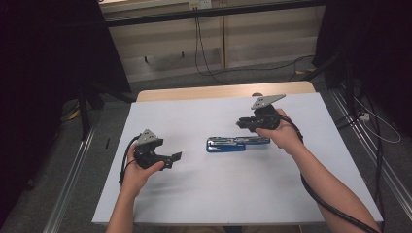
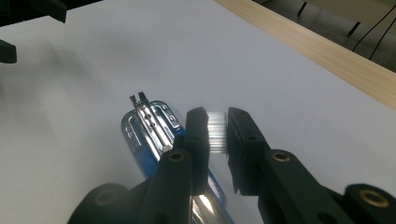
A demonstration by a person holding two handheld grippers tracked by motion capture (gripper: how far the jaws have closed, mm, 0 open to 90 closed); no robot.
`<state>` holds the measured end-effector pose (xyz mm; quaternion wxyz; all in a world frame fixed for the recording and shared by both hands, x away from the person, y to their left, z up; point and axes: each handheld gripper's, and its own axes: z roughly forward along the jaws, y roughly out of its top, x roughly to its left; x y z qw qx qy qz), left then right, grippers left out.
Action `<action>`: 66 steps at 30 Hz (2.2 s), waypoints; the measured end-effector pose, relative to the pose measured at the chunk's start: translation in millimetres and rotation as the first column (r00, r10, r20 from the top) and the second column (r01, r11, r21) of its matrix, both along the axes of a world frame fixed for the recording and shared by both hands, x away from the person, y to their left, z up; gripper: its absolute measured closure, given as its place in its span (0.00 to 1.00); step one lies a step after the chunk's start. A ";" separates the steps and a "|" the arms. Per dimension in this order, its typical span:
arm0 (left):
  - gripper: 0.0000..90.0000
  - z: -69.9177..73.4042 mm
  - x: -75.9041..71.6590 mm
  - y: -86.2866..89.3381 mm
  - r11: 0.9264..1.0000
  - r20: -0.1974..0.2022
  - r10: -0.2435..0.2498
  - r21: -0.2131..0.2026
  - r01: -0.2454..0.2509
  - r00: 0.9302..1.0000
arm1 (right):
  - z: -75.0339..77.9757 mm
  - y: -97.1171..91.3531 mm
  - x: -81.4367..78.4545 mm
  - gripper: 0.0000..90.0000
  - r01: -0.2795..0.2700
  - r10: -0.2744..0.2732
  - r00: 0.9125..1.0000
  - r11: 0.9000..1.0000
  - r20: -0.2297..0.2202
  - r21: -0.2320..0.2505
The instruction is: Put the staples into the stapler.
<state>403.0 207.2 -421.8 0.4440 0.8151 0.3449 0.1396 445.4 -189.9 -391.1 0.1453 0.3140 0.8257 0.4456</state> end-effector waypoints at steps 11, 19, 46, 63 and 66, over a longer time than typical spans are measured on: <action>0.05 -3.5 -15.4 7.7 1.000 0.002 -0.015 -0.006 0.015 1.000 | -4.2 6.1 -0.2 0.88 -0.038 0.038 0.999 0.999 -0.005 0.002; 0.05 -4.5 -23.5 19.9 1.000 0.007 -0.007 -0.023 0.008 1.000 | -10.2 24.7 3.0 0.88 -0.092 0.091 0.996 0.996 -0.019 -0.017; 0.05 -5.0 -27.8 29.0 0.999 0.012 -0.008 -0.048 0.008 1.000 | -11.9 58.3 14.7 0.88 -0.209 0.208 0.978 0.976 -0.017 -0.064; 0.05 -5.9 -28.3 27.3 0.999 0.010 -0.023 -0.041 0.023 1.000 | -19.1 70.9 18.7 0.88 -0.259 0.257 0.966 0.962 -0.033 -0.084; 0.05 -5.6 -28.2 27.0 0.999 0.008 -0.024 -0.037 0.025 1.000 | -20.1 72.8 18.7 0.88 -0.269 0.267 0.963 0.959 -0.034 -0.091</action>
